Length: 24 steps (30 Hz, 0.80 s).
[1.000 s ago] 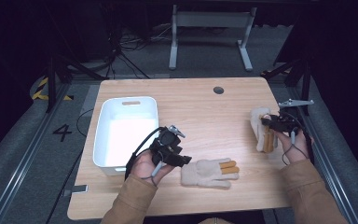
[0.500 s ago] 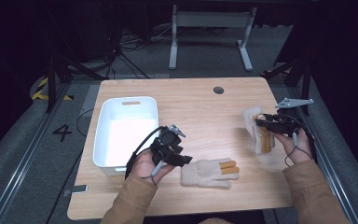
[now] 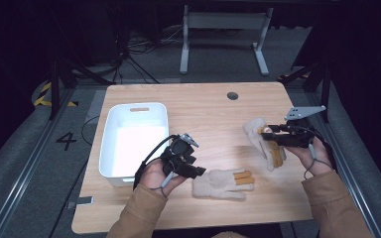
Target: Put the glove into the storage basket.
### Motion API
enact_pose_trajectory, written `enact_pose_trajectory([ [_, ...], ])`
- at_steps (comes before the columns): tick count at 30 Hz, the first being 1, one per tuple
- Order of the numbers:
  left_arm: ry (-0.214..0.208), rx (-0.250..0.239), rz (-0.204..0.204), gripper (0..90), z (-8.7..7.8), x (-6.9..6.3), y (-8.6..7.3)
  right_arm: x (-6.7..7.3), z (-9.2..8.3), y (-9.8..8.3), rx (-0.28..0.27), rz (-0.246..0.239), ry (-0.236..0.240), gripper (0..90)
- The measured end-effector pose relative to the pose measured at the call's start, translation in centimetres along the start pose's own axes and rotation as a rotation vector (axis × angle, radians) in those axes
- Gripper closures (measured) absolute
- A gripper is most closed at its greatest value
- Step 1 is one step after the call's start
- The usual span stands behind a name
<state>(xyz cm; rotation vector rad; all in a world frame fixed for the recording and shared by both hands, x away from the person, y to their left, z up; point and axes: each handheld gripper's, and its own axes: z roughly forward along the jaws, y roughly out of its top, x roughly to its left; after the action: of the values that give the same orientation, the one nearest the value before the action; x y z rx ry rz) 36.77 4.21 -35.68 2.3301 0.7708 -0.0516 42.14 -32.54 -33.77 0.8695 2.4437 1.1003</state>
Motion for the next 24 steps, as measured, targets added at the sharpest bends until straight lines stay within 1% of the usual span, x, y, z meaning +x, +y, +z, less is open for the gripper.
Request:
enact_pose_trajectory([
  [1, -0.004, 0.001, 0.003, 46.9, 0.0, 0.0, 0.0, 0.2, 0.0, 0.1, 0.0, -0.006, 0.024, 62.5],
  [2, -0.004, 0.001, 0.003, 46.8, 0.0, 0.0, 0.0, 0.2, 0.0, 0.1, 0.0, -0.006, 0.024, 62.5],
  [3, -0.007, 0.003, 0.005, 46.7, 0.1, 0.0, 0.0, 0.5, 0.1, 0.3, 0.006, -0.022, 0.056, 62.6],
  [4, -0.007, 0.003, 0.005, 46.6, 0.1, 0.0, 0.0, 0.5, 0.1, 0.3, 0.006, -0.022, 0.056, 62.6],
  [5, -0.009, 0.005, 0.006, 46.6, 0.1, -0.1, 0.0, 0.9, 0.2, 0.5, 0.019, -0.047, 0.082, 62.6],
  [6, -0.009, 0.005, 0.006, 46.6, 0.1, -0.1, 0.0, 0.9, 0.2, 0.5, 0.019, -0.047, 0.082, 62.6],
  [7, -0.011, 0.007, 0.007, 46.6, 0.2, -0.1, 0.0, 1.3, 0.3, 0.7, 0.03, -0.071, 0.103, 62.6],
  [8, -0.011, 0.007, 0.007, 46.5, 0.2, -0.1, 0.0, 1.3, 0.3, 0.7, 0.03, -0.071, 0.103, 62.6],
  [9, -0.012, 0.01, 0.01, 46.5, 0.2, -0.1, 0.0, 1.7, 0.3, 0.9, 0.041, -0.092, 0.124, 62.5],
  [10, -0.012, 0.01, 0.01, 46.5, 0.2, -0.1, 0.0, 1.7, 0.3, 0.9, 0.041, -0.092, 0.124, 62.5],
  [11, -0.013, 0.011, 0.011, 46.4, 0.2, -0.1, 0.0, 2.1, 0.4, 1.1, 0.054, -0.109, 0.143, 62.4],
  [12, -0.013, 0.011, 0.011, 46.4, 0.2, -0.1, 0.0, 2.1, 0.4, 1.1, 0.054, -0.109, 0.143, 62.4],
  [13, -0.016, 0.012, 0.014, 46.3, 0.2, -0.1, 0.0, 2.4, 0.4, 1.2, 0.063, -0.132, 0.161, 62.4],
  [14, -0.016, 0.012, 0.014, 46.2, 0.2, -0.1, 0.0, 2.4, 0.4, 1.2, 0.063, -0.132, 0.161, 62.4],
  [15, -0.018, 0.012, 0.017, 46.2, 0.2, -0.1, 0.0, 2.7, 0.4, 1.3, 0.066, -0.151, 0.185, 62.4],
  [16, -0.018, 0.012, 0.017, 46.2, 0.2, -0.1, 0.0, 2.7, 0.4, 1.3, 0.066, -0.151, 0.185, 62.4],
  [17, -0.018, 0.014, 0.016, 46.1, 0.2, -0.1, 0.0, 3.1, 0.4, 1.5, 0.071, -0.171, 0.206, 62.3],
  [21, -0.021, 0.017, 0.018, 45.9, 0.2, -0.2, -0.1, 3.7, 0.6, 1.7, 0.08, -0.212, 0.238, 62.4],
  [22, -0.021, 0.017, 0.018, 45.8, 0.2, -0.2, -0.1, 3.7, 0.6, 1.7, 0.08, -0.212, 0.238, 62.4],
  [23, -0.02, 0.017, 0.02, 45.8, 0.1, -0.1, -0.2, 3.9, 0.7, 1.8, 0.083, -0.225, 0.251, 62.2],
  [24, -0.021, 0.017, 0.017, 45.7, 0.1, -0.2, -0.2, 4.0, 0.8, 1.9, 0.08, -0.226, 0.257, 62.2],
])
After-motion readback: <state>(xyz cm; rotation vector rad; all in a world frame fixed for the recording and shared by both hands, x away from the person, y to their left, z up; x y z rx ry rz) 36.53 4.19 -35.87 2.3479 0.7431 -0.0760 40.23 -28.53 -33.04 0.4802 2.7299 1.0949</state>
